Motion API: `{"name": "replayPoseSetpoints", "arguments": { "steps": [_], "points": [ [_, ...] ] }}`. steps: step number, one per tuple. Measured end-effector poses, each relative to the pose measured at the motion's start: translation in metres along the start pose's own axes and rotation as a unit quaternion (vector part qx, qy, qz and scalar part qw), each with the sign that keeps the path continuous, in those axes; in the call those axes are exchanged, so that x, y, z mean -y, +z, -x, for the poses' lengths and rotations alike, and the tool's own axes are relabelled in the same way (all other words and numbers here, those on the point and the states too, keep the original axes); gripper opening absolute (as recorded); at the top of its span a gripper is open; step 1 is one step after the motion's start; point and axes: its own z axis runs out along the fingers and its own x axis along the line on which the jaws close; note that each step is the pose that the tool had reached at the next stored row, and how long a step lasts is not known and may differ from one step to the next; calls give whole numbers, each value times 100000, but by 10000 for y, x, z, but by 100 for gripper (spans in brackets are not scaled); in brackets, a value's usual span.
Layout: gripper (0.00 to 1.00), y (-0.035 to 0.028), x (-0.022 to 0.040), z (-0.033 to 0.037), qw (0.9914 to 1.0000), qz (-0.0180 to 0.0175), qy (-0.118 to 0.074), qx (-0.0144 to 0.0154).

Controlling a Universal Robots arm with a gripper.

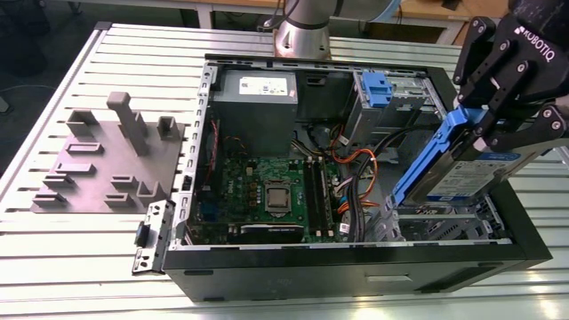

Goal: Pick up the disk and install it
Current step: 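Insert the disk into the insertion slot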

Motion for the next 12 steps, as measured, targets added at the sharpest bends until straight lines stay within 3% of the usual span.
{"name": "replayPoseSetpoints", "arguments": {
  "steps": [12],
  "points": [
    [36,89,17,-13,100000,-3,1,3]
  ]
}}
